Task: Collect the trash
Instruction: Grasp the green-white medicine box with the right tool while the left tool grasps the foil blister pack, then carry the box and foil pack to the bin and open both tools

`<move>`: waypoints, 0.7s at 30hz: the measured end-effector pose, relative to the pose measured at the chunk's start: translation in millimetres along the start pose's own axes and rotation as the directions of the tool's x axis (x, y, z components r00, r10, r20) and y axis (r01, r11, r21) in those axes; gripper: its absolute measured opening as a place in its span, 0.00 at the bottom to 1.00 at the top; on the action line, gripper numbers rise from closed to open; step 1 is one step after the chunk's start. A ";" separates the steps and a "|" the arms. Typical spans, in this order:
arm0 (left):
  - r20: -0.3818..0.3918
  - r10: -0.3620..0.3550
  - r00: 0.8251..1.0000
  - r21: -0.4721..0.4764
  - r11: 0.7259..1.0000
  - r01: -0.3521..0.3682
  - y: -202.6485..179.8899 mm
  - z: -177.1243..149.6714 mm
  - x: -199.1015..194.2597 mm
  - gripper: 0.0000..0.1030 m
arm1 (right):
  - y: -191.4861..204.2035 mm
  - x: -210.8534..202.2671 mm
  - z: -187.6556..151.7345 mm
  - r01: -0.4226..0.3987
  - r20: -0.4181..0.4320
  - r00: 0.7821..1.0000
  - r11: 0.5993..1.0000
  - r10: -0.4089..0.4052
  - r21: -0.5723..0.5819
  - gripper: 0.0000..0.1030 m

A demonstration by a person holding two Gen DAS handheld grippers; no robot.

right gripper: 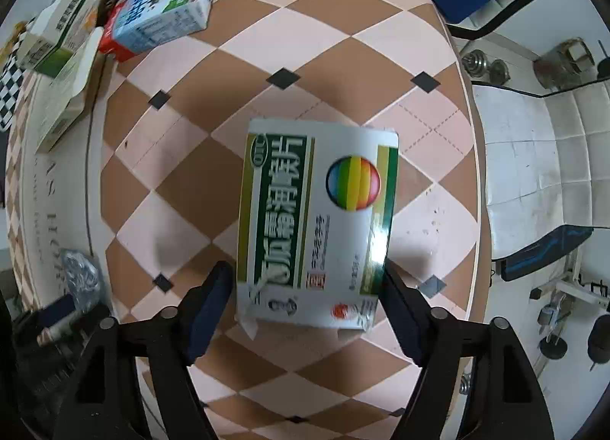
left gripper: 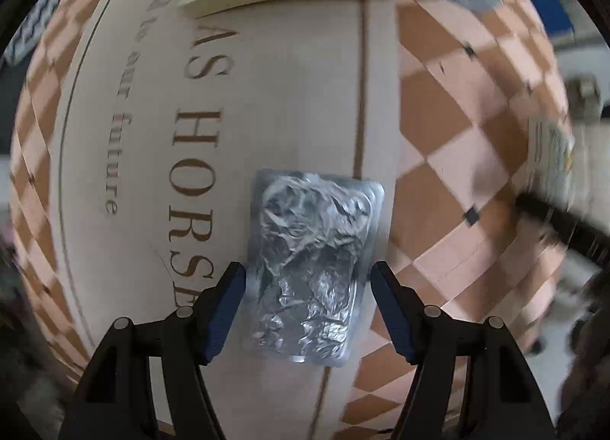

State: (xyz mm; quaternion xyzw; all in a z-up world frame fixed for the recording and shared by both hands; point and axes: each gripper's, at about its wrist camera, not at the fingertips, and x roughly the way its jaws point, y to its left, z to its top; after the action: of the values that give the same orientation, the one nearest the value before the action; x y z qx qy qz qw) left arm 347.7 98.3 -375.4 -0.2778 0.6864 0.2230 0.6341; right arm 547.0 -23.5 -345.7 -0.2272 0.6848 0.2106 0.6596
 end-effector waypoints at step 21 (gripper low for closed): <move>0.332 0.030 0.943 0.003 0.999 -0.033 49.8 -85.3 -97.9 0.59 | 18.0 -58.6 -90.0 -0.015 0.286 0.958 1.000 0.019 -0.017 0.66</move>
State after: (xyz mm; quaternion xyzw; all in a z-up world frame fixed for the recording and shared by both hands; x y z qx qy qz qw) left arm 255.1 88.9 -272.2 -0.2229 0.5751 0.2737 0.7380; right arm 465.3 -60.0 -283.7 -0.1930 0.5825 0.2520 0.7483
